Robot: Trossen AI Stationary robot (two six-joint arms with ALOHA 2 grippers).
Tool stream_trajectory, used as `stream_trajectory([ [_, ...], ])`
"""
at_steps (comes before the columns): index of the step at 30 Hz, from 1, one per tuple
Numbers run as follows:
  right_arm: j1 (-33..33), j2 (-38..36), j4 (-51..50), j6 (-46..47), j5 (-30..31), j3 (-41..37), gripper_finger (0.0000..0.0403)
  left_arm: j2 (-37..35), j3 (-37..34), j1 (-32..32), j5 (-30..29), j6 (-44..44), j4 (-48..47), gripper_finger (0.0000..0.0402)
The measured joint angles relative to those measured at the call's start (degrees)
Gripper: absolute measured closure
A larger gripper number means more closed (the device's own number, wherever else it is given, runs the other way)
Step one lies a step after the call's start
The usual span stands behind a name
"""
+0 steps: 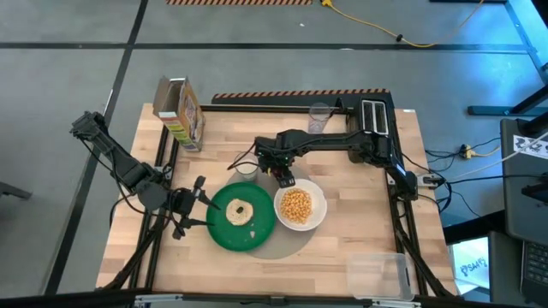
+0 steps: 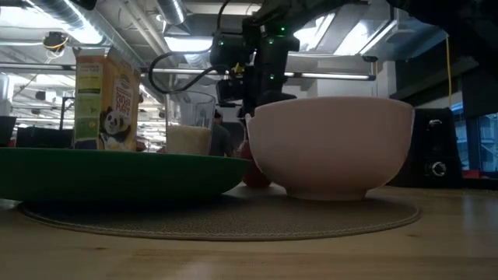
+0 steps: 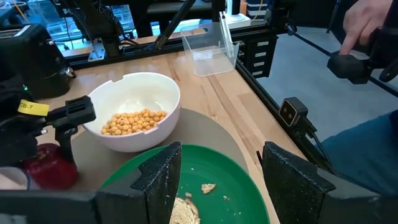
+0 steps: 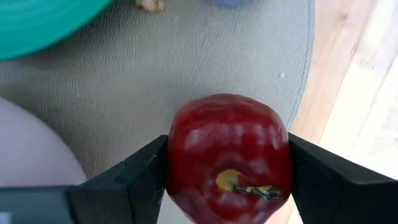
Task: Arrange a breakfast setting
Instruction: Put the red apple on the grey tablemat to the top left of the white bowl
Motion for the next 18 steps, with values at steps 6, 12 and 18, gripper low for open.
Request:
stream_trajectory([
  [6, 0.0, 0.0, 0.7, -0.1, 0.4, 0.0, 0.0141, 0.0, 0.0, 0.0, 0.0, 0.0, 0.0, 0.0191],
  [12, 0.0, 0.0, 0.7, -0.2, 0.1, 0.0, 0.0141, 0.0, 0.0, 0.0, 0.0, 0.0, 0.0, 0.0191],
  [18, 0.0, 0.1, 0.7, -0.2, -0.5, 0.0, 0.0141, 0.0, 0.0, 0.0, 0.0, 0.0, 0.0, 0.0191],
])
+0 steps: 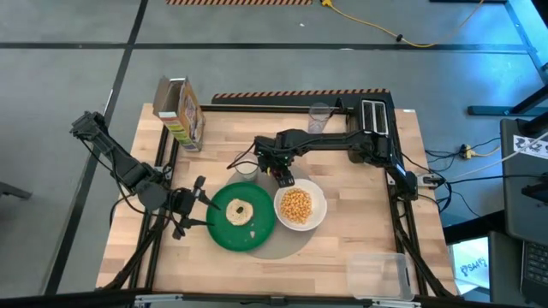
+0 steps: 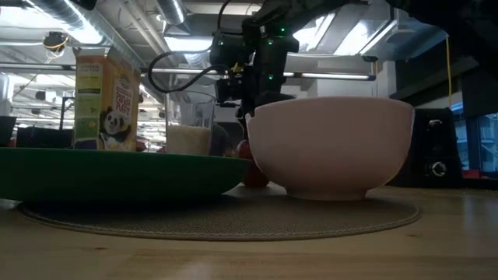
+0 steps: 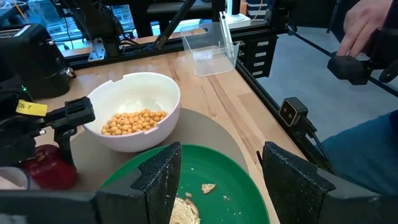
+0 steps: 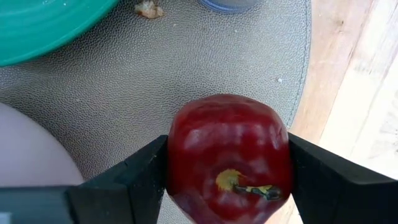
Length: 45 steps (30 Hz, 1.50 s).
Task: Arrange a breakfast setting
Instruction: Put the red apple on the grey tablemat to the top left of the white bowl, then put the blue patterned spoon to the right of the white bowl
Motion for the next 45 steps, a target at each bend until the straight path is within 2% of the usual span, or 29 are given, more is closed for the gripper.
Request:
stream_trajectory([
  [4, 0.0, 0.1, 0.1, 0.4, -0.1, 0.0, 0.0123, 0.0, 0.0, 0.0, 0.0, 0.0, 0.0, 0.0191],
  [10, 0.0, 0.4, 0.3, 0.9, -1.9, -0.2, 0.0047, 0.0, 0.0, 0.0, 0.0, 0.0, 0.0, 0.0191],
  [15, 0.0, 0.3, -0.1, 0.9, -0.4, -0.2, 0.0013, 0.0, 0.0, 0.0, 0.0, 0.0, 0.0, 0.0191],
  [32, 0.0, -3.9, -0.2, 0.8, 0.0, -0.1, 0.0006, 0.0, 0.0, 0.0, 0.0, 0.0, 0.0, 0.0191],
  [45, 0.1, -11.8, -0.3, 0.8, 1.5, 0.0, 0.0006, 0.0, 0.0, 0.0, 0.0, 0.0, 0.0, 0.0191],
])
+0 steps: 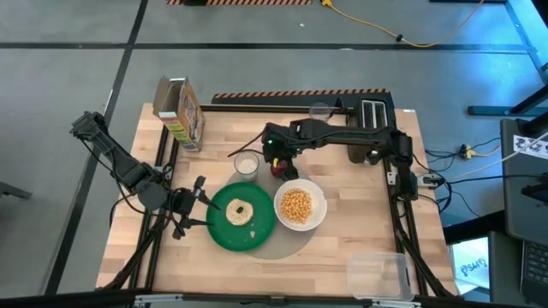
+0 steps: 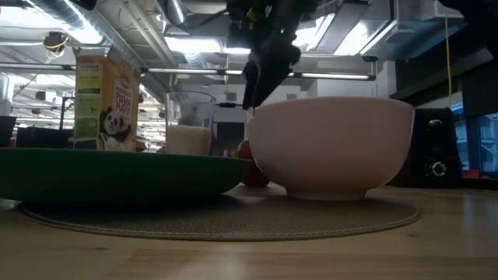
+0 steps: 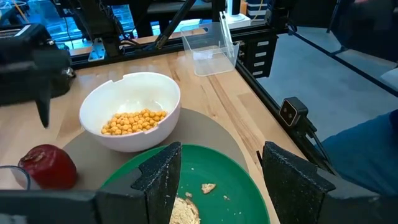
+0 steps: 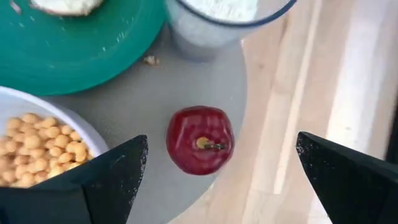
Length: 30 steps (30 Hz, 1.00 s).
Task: Arrange a breakfast setting
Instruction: Put the blue patterned spoon to the right of the white bowl
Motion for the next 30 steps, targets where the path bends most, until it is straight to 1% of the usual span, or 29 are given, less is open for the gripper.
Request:
stream_trajectory([
  [4, 0.0, -3.1, -0.1, 0.4, 0.0, 0.0, 0.0006, 0.0, 0.0, 0.0, 0.0, -1.4, 0.2, 0.0191],
  [10, 0.4, -7.4, -2.9, 0.4, 0.2, 0.0, 0.0006, 0.0, 0.0, 0.0, 0.0, -1.6, 0.4, 0.0191],
  [23, 4.3, -15.5, -10.4, 1.8, 5.9, -0.4, 0.0006, 0.0, 0.0, 0.1, -1.8, -1.7, 1.4, 0.0191],
  [26, 4.0, -18.9, -9.5, 2.5, 6.5, -4.0, 0.0006, 0.0, 0.0, 0.1, -1.9, -1.9, 1.4, 0.0191],
  [30, 3.2, -25.7, -6.6, 4.4, 8.6, -12.6, 0.0006, 0.0, 0.0, 0.1, -2.0, -2.0, 1.4, 0.0191],
])
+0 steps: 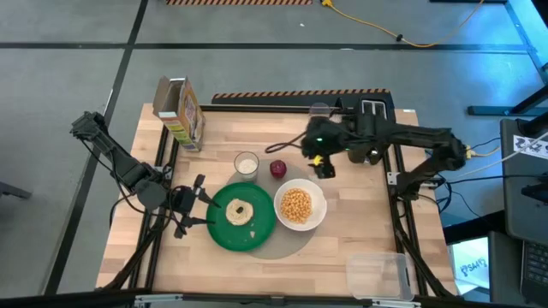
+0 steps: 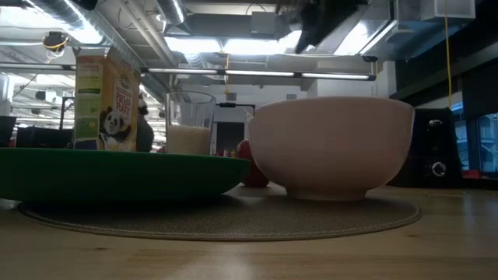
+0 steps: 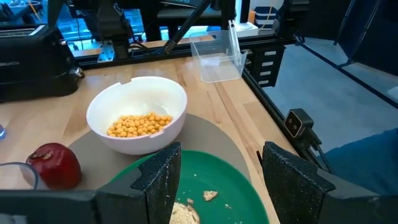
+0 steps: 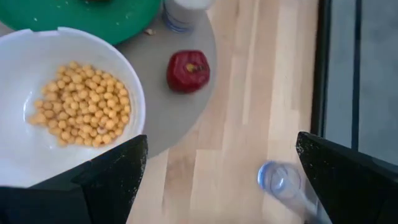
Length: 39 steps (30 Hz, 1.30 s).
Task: Arrange a breakfast setting
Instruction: Put the blue patterned spoon to the right of the white bowl
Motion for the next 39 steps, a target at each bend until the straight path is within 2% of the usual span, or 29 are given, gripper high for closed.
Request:
stream_trajectory([
  [5, -2.4, -8.9, 4.3, 3.5, 0.4, -9.1, 0.0006, 0.0, 0.0, 0.0, -0.9, 0.0, 0.0, 0.0191],
  [12, -4.1, -14.9, 4.3, 5.8, 6.5, -13.8, 0.0006, 0.0, 0.0, 0.0, -2.5, -0.1, 0.0, 0.0191],
  [23, -4.1, -12.6, 3.7, 9.1, 10.9, -14.2, 0.0006, 0.0, 0.0, 0.0, -2.6, -1.1, 0.0, 0.0191],
  [31, -6.1, -11.3, 3.5, 20.5, 20.3, -14.2, 0.0006, 0.0, 0.0, 0.0, -2.6, -1.2, 0.0, 0.0191],
  [36, -8.7, -10.9, 2.9, 26.0, 21.4, -14.2, 0.0006, 0.0, 0.0, 0.0, -2.6, -1.1, 0.0, 0.0191],
  [39, -10.2, -10.7, 4.9, 26.1, 22.1, -14.2, 0.0006, 0.0, 0.0, 0.0, -2.6, -1.0, 0.0, 0.0191],
])
